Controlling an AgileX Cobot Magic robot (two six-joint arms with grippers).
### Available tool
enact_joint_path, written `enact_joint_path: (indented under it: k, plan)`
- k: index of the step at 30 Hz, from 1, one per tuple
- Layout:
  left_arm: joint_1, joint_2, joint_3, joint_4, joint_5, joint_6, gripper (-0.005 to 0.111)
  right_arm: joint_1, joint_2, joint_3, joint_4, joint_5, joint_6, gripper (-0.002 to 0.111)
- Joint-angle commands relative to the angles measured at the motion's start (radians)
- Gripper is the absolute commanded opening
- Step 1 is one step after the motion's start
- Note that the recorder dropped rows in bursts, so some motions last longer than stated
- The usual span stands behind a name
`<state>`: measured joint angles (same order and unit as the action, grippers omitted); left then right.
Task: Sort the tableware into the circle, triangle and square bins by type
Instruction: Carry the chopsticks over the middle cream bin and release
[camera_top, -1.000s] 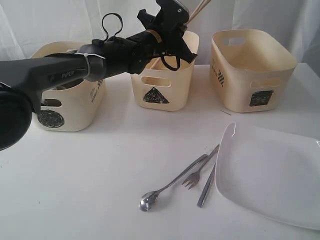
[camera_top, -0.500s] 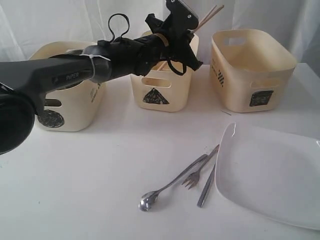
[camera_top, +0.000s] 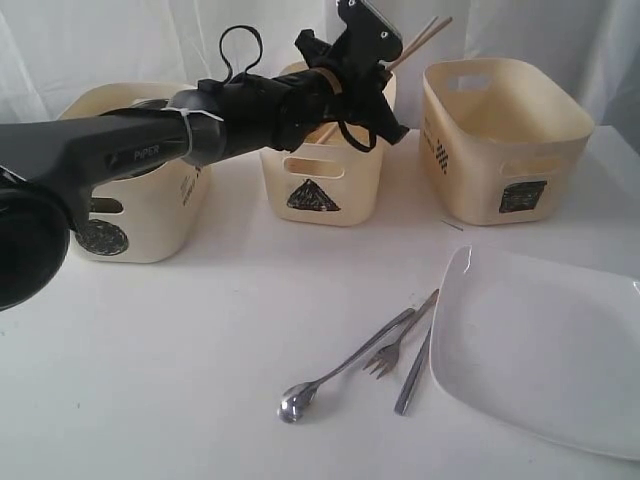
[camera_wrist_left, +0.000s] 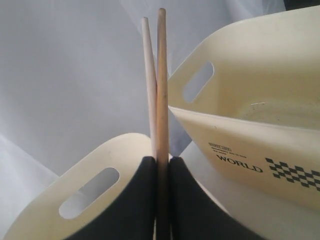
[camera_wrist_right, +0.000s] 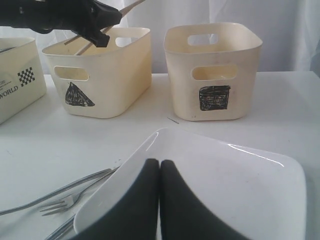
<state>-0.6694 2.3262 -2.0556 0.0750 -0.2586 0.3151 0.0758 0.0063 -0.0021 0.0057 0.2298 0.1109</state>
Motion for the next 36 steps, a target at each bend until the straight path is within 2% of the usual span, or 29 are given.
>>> enact_joint_path:
  k: [1,11,17,27,29,34,36]
  plan:
    - [-0.004,-0.021,-0.01,-0.007,-0.002,-0.001,0.0,-0.006,-0.006,0.002,0.002,-0.007,-0.003,0.0]
    - [0.018,-0.015,-0.01,-0.032,0.022,-0.001,0.0,-0.006,-0.006,0.002,0.002,-0.009,-0.003,0.0]
    - [0.018,-0.015,-0.01,-0.032,0.017,-0.003,0.012,-0.006,-0.006,0.002,0.002,-0.009,-0.003,0.0]
    - [0.018,-0.015,-0.01,-0.043,0.016,-0.007,0.012,-0.006,-0.006,0.002,0.002,-0.009,-0.003,0.0]
    - [0.018,-0.015,-0.01,-0.043,0.016,-0.018,0.016,-0.006,-0.006,0.002,0.002,-0.009,-0.003,0.0]
    - [0.018,-0.015,-0.01,-0.045,0.023,-0.058,0.042,-0.006,-0.006,0.002,0.002,-0.009,-0.003,0.0]
    - [0.018,-0.015,-0.01,-0.045,0.047,-0.079,0.046,-0.006,-0.006,0.002,0.002,-0.009,-0.003,0.0]
